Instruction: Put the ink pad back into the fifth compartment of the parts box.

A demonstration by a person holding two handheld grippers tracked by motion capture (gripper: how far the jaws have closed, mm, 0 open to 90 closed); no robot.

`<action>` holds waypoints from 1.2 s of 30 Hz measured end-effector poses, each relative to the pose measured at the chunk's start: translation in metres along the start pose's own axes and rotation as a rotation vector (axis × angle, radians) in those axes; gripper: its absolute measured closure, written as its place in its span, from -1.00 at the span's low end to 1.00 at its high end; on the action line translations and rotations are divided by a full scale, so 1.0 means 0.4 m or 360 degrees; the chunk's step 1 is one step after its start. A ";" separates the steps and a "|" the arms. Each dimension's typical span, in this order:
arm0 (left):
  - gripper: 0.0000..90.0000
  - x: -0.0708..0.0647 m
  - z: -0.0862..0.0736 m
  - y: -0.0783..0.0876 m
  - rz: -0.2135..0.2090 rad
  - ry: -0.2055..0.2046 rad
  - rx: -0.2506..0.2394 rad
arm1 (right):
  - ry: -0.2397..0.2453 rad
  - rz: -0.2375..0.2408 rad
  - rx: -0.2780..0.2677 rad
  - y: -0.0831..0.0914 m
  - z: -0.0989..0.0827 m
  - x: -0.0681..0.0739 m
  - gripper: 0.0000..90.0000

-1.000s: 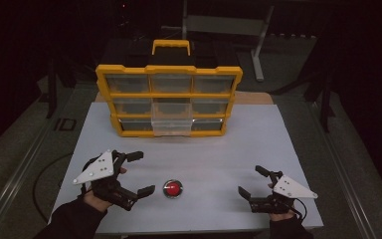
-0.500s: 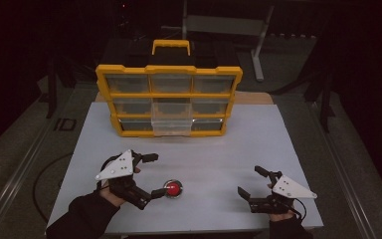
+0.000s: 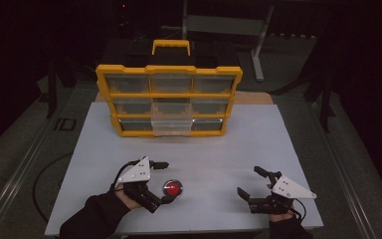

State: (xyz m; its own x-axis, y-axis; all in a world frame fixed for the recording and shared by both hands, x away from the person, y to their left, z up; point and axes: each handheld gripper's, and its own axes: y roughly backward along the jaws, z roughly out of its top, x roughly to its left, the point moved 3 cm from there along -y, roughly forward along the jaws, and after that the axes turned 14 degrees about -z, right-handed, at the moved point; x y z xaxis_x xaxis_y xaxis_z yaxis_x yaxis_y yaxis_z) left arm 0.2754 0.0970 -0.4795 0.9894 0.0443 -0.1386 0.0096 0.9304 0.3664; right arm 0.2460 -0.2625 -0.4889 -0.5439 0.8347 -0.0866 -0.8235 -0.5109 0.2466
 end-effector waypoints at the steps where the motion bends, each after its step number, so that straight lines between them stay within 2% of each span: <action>1: -0.99 0.006 -0.007 -0.005 -0.0002 0.0004 0.0019 | 0.0003 -0.0001 0.0005 0.000 0.000 0.000 -0.80; 11: -0.99 0.028 -0.046 -0.039 -0.0017 0.0031 0.0193 | 0.0008 0.0004 0.0005 -0.003 -0.002 0.001 -0.80; 21: -0.99 0.051 -0.071 -0.063 -0.0025 0.0050 0.0303 | 0.0004 0.0007 0.0016 -0.005 -0.005 0.002 -0.80; 27: -0.99 0.058 -0.087 -0.078 -0.0057 0.0080 0.0380 | 0.0001 0.0011 0.0019 -0.005 -0.005 0.003 -0.80; 32: -0.97 0.061 -0.094 -0.088 -0.0056 0.0076 0.0473 | 0.0001 0.0013 0.0020 -0.005 -0.005 0.004 -0.80; 36: -0.94 0.067 -0.094 -0.092 -0.0049 0.0071 0.0508 | 0.0006 0.0014 0.0020 -0.006 -0.005 0.004 -0.80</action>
State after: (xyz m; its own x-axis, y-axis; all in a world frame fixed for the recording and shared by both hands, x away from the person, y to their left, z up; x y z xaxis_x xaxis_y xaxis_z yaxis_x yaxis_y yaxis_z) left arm 0.2960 0.0775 -0.5315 0.9807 0.0402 -0.1915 0.0915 0.7710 0.6303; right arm 0.2468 -0.2605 -0.4918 -0.5517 0.8294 -0.0878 -0.8166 -0.5156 0.2594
